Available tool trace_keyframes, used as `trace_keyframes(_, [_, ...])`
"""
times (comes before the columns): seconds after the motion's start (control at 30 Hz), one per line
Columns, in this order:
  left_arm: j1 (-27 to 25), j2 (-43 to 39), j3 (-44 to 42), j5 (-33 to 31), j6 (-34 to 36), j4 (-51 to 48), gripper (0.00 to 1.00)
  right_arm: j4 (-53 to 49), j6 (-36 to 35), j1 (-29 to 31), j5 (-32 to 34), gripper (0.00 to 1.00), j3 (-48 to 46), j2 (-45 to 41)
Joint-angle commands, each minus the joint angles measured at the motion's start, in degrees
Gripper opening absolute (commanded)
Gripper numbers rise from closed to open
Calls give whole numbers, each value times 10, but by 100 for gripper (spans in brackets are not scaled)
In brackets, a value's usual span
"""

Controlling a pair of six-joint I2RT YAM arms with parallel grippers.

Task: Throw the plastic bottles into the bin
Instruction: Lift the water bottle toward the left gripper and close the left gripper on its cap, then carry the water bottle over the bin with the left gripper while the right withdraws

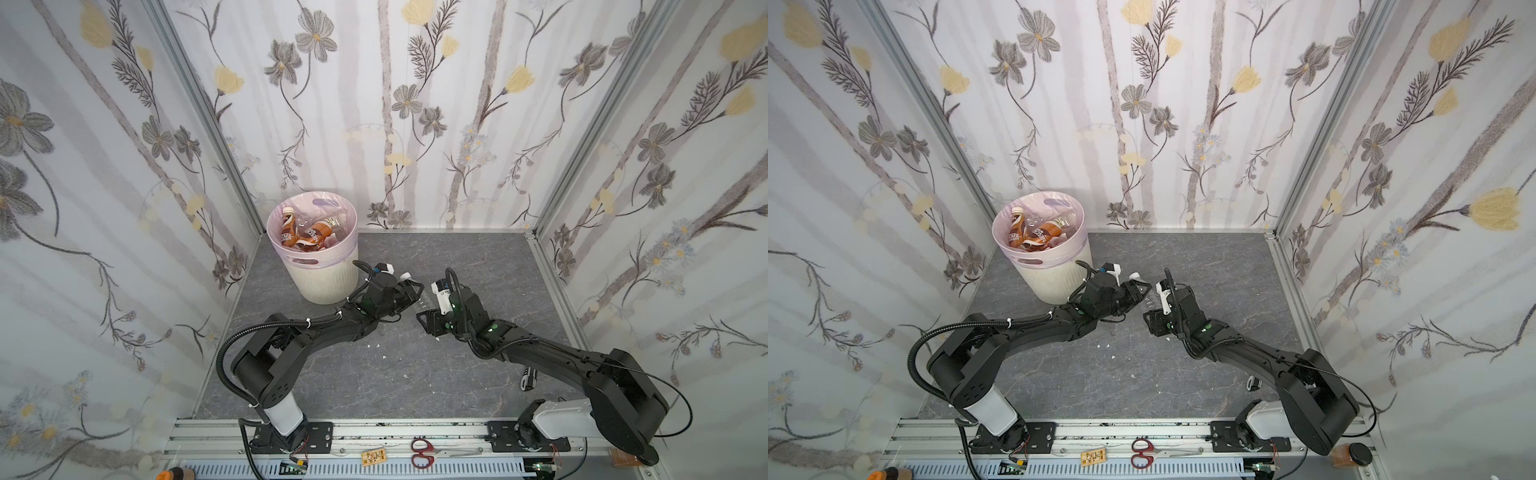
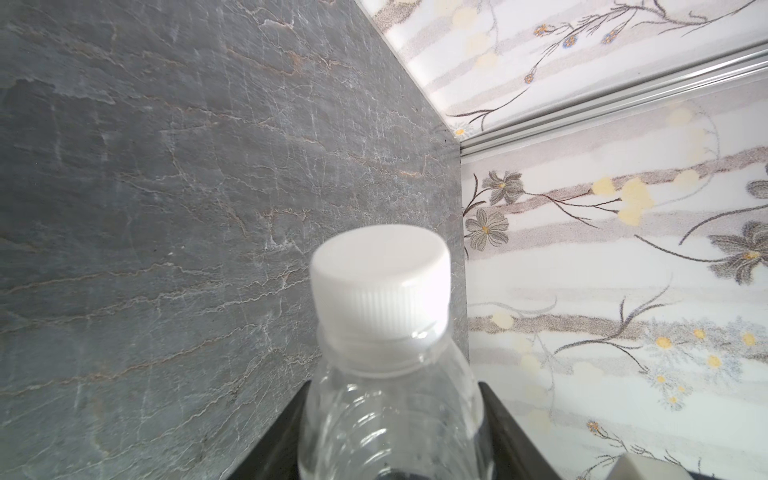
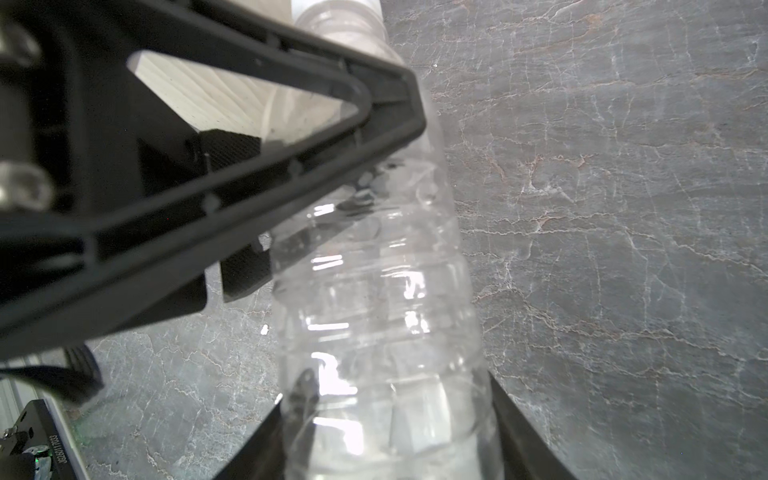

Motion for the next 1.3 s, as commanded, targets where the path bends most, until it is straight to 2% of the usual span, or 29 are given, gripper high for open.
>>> trace_keyframes(0.0, [0, -8, -2, -6, 10, 28, 56, 17, 1, 0, -5, 59, 5, -1])
trace_keyframes(0.27, [0, -17, -8, -23, 39, 28, 54, 13, -4, 0, -11, 71, -3, -14])
trace_keyframes(0.37, [1, -13, -7, -31, 57, 28, 54, 1, -12, 0, 5, 80, -12, -39])
trace_keyframes(0.5, [1, -9, -1, -35, 82, 26, 54, -22, -18, -8, 37, 99, -28, -93])
trace_keyframes(0.67, [2, -11, 23, -39, 134, 9, 54, -48, -18, -43, 78, 100, -61, -195])
trace_keyframes(0.87, [-2, -7, 88, -54, 194, -61, 54, -53, 2, -125, 116, 100, -97, -280])
trace_keyframes(1.0, [-13, -18, 143, -89, 247, -117, 54, -40, 17, -159, 128, 100, -99, -272])
trace_keyframes(1.27, [-17, -72, 205, -138, 338, -162, 53, 8, 16, -161, 92, 100, -64, -215])
